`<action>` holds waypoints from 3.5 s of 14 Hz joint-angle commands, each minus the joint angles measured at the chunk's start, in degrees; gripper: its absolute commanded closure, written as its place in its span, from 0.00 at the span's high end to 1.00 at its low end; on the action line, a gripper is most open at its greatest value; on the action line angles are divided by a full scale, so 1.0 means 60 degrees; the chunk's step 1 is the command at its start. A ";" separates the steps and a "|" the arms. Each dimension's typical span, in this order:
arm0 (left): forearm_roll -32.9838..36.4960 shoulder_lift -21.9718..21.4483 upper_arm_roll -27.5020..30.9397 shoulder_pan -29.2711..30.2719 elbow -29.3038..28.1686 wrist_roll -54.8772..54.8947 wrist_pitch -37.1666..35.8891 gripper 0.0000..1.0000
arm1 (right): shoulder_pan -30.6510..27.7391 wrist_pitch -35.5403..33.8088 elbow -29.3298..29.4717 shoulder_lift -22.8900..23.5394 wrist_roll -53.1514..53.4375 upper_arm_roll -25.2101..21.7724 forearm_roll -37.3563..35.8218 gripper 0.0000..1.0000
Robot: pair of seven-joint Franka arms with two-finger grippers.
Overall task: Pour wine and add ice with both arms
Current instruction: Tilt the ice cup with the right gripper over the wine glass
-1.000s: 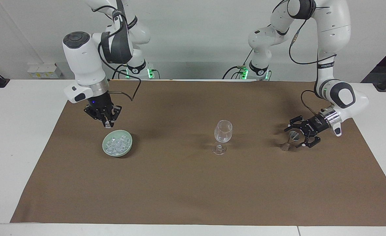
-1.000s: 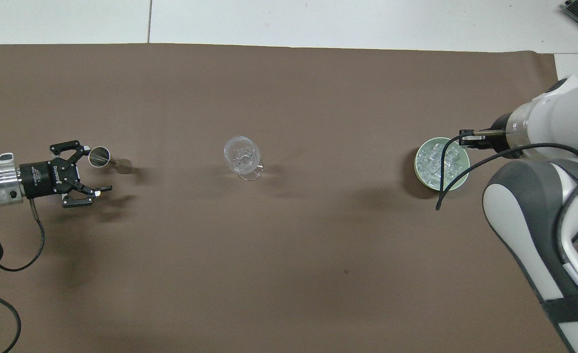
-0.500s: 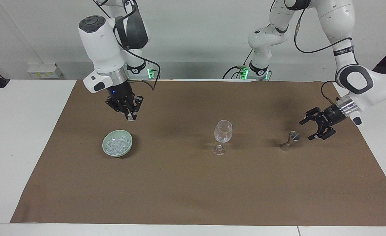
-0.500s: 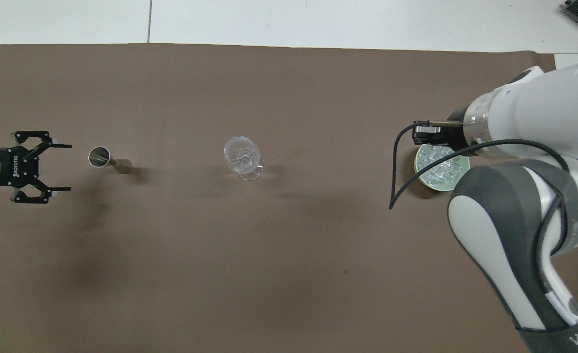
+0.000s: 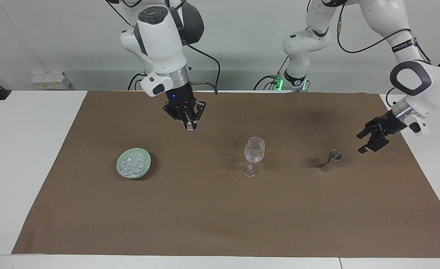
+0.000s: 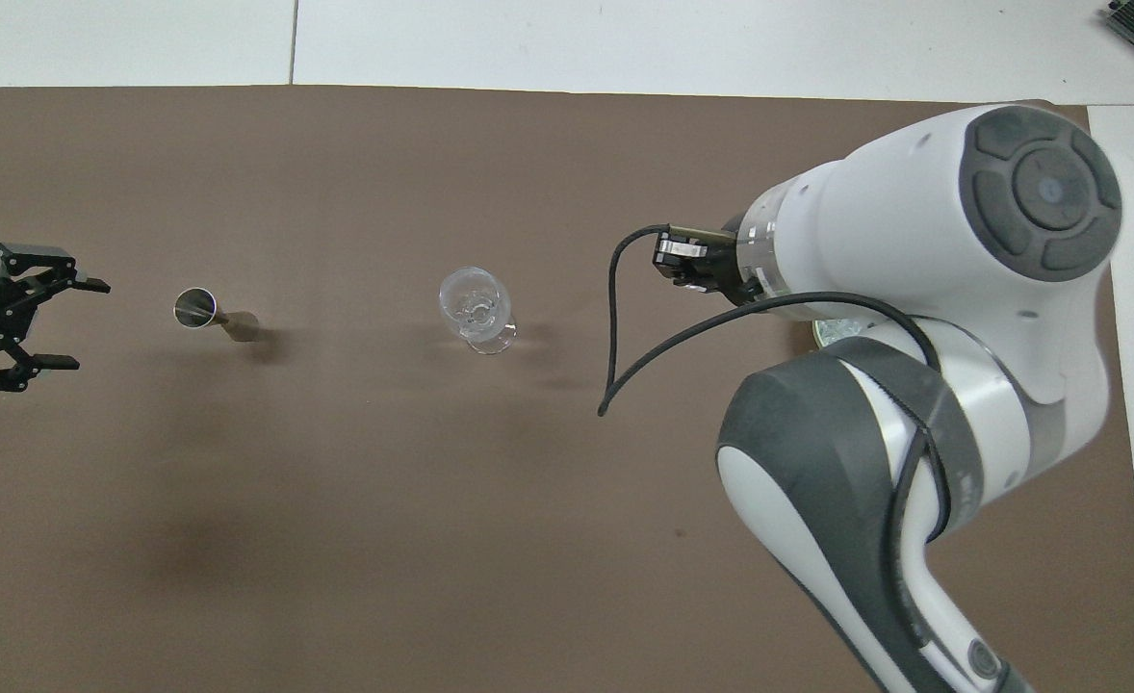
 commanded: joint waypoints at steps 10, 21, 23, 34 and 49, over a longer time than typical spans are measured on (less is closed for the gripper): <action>0.3751 -0.1131 -0.0041 -0.1673 0.1053 0.5261 -0.0606 1.00 | 0.2330 -0.0025 0.3847 0.3064 0.3144 -0.0099 -0.0476 0.00; 0.3766 -0.2334 -0.0114 -0.2114 0.2166 0.5423 -0.3636 1.00 | 0.2726 0.0955 0.3790 0.3971 0.3292 -0.0084 -0.1133 0.00; 0.3781 -0.2422 -0.0259 -0.2027 0.2108 0.5437 -0.3625 1.00 | 0.2741 0.1088 0.3746 0.4032 0.3321 -0.0070 -0.1237 0.00; 0.4060 -0.2436 -0.0524 -0.2100 0.2078 0.5408 -0.3785 1.00 | 0.2770 0.1103 0.3643 0.4017 0.3307 -0.0026 -0.1267 0.48; 0.3415 -0.2656 -0.0333 -0.1953 0.2210 0.5393 -0.3800 1.00 | 0.2215 0.0123 0.2884 0.2350 0.2737 -0.0041 -0.1940 1.00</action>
